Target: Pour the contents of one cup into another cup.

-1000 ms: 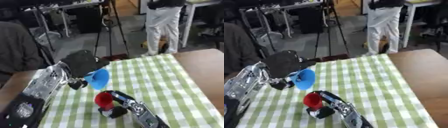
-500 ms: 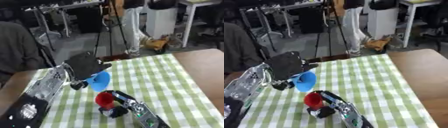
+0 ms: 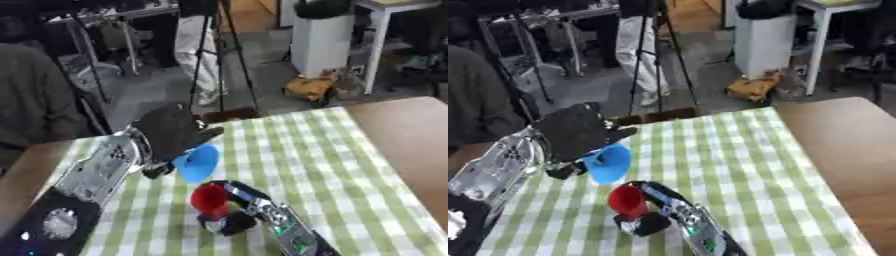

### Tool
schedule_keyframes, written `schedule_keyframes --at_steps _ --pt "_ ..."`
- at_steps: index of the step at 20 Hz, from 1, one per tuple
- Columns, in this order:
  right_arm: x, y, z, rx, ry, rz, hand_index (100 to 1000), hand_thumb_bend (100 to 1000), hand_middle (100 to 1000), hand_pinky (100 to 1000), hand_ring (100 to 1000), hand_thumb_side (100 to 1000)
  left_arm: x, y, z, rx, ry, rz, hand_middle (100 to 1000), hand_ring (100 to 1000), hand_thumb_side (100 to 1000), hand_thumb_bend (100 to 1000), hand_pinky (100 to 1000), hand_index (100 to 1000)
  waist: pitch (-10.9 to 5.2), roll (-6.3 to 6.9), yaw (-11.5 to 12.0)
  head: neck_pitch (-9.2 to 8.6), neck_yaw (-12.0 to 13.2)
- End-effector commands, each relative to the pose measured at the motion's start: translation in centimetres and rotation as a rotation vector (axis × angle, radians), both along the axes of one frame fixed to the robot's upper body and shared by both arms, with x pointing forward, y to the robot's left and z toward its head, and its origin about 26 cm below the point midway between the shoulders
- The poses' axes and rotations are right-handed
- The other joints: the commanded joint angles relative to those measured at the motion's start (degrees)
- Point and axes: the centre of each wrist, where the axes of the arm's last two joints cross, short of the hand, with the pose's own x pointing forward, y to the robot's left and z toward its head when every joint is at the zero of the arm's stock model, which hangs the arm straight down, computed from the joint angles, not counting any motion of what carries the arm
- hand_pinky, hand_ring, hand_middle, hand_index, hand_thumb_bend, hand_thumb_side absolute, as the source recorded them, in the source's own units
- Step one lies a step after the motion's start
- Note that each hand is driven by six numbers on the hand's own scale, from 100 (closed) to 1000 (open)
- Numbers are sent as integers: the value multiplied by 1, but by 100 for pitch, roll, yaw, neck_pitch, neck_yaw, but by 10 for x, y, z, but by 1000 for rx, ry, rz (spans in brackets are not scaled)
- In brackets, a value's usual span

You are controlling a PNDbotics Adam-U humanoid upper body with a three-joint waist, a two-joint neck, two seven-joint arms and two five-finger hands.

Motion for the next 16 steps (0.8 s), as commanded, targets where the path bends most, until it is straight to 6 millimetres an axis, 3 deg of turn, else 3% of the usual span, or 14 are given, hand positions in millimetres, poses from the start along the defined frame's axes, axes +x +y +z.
schedule_keyframes --at_steps 1,16 --pt "3 4 13 13 -36 5 822 165 686 810 800 153 -3 -1 14 -1 -62 -10 226 370 100 552 748 573 -79 -15 3 -12 -7" --pt "4 3 13 12 -38 0 820 165 685 808 799 151 -5 -4 12 26 -99 -23 216 365 100 574 752 570 -82 0 4 5 -12"
